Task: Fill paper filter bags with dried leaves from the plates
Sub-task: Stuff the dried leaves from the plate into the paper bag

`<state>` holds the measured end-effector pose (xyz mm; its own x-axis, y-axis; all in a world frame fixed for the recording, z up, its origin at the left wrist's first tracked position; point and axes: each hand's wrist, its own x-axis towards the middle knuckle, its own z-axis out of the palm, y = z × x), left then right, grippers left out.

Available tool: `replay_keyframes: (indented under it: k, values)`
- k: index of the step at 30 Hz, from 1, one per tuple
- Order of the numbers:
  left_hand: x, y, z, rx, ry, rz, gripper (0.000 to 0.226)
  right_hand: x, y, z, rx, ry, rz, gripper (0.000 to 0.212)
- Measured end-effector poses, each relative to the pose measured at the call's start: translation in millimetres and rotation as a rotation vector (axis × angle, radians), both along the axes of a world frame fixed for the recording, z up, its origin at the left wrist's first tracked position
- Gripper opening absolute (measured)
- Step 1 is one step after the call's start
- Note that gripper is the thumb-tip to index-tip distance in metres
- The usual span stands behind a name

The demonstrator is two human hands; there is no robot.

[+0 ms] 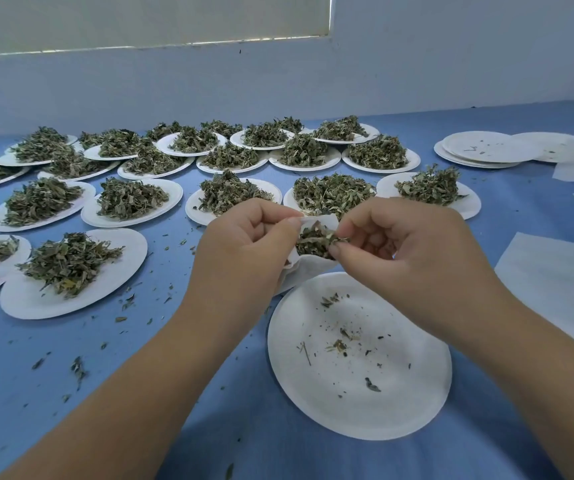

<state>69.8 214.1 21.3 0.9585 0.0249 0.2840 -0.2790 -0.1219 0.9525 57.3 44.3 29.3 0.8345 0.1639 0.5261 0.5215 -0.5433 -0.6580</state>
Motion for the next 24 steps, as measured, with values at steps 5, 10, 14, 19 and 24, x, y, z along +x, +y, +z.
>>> replay_keyframes:
  k: [5, 10, 14, 19, 24]
  values:
    - [-1.1, -3.5, -3.2, 0.121, -0.041, -0.027, 0.013, 4.5, 0.2, -4.7, -0.150, -0.043, -0.079, 0.011]
    - [-2.3, -5.8, -4.1, 0.169, -0.047, -0.050, 0.011, 4.9, 3.0, -10.6, -0.205, -0.096, -0.162, 0.014]
    - [-0.1, -4.0, -4.6, 0.127, -0.035, -0.040, 0.011, 4.2, 3.6, -9.8, -0.217, -0.160, -0.136, 0.014]
    - [-2.6, -3.4, -0.2, -0.056, 0.020, -0.096, 0.020, -0.7, 5.0, -8.2, -0.274, -0.240, -0.019, 0.016]
    - [-2.2, -1.2, 3.4, -0.137, 0.014, -0.078, 0.016, -1.3, 3.1, -9.8, -0.344, -0.186, 0.076, 0.038]
